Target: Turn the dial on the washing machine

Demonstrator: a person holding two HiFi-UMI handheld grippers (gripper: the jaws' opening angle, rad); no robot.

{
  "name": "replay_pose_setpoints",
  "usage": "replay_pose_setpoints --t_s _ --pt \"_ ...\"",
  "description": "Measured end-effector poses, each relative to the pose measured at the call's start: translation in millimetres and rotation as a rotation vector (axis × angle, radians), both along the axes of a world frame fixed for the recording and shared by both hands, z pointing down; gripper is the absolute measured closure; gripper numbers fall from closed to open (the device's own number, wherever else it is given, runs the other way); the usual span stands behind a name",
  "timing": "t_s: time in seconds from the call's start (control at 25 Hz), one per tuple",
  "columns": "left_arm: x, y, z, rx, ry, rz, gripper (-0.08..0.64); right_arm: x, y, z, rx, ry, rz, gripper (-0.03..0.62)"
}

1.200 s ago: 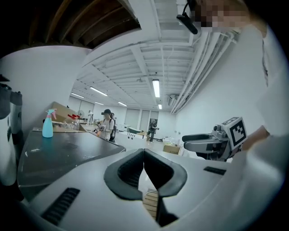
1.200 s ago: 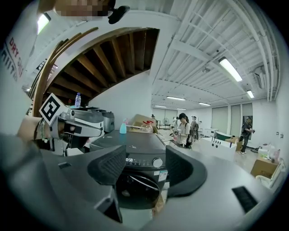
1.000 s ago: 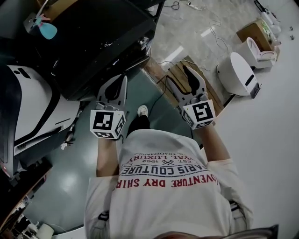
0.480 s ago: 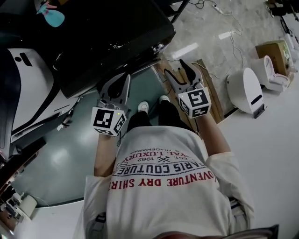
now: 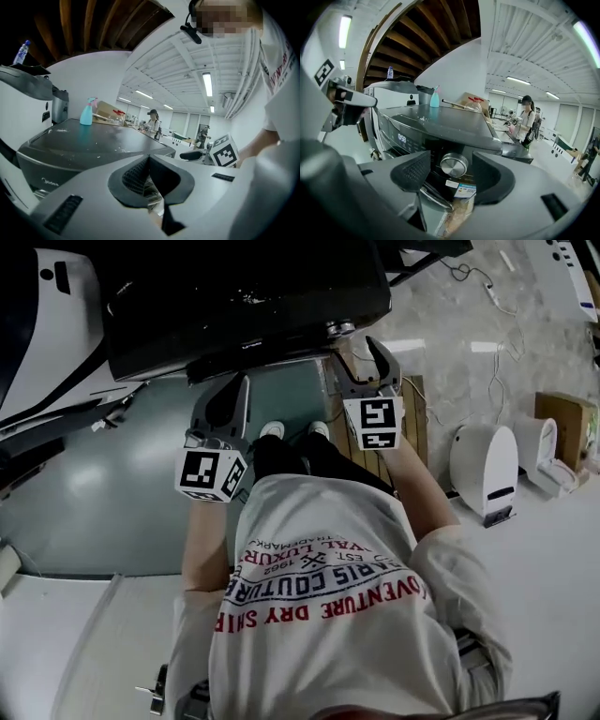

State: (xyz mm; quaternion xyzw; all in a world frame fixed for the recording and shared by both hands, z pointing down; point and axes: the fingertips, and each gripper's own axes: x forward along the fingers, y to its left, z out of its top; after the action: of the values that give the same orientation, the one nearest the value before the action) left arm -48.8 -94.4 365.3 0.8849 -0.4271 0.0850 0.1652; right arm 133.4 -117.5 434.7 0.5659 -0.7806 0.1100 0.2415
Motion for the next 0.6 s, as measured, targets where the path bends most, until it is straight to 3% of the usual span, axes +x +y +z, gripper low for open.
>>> replay_pose_setpoints --t_s 0.28,0.6 --pt "-7.3 6.6 30.1 0.026 -0.032 -0.154 0.543 0.6 -20.4 49.2 0.003 0.04 -0.031 0.301" --pt "1.7 12.4 52.8 0.001 -0.034 -0.205 0.543 0.4 -34.9 65.6 0.057 0.08 -0.009 0.299"
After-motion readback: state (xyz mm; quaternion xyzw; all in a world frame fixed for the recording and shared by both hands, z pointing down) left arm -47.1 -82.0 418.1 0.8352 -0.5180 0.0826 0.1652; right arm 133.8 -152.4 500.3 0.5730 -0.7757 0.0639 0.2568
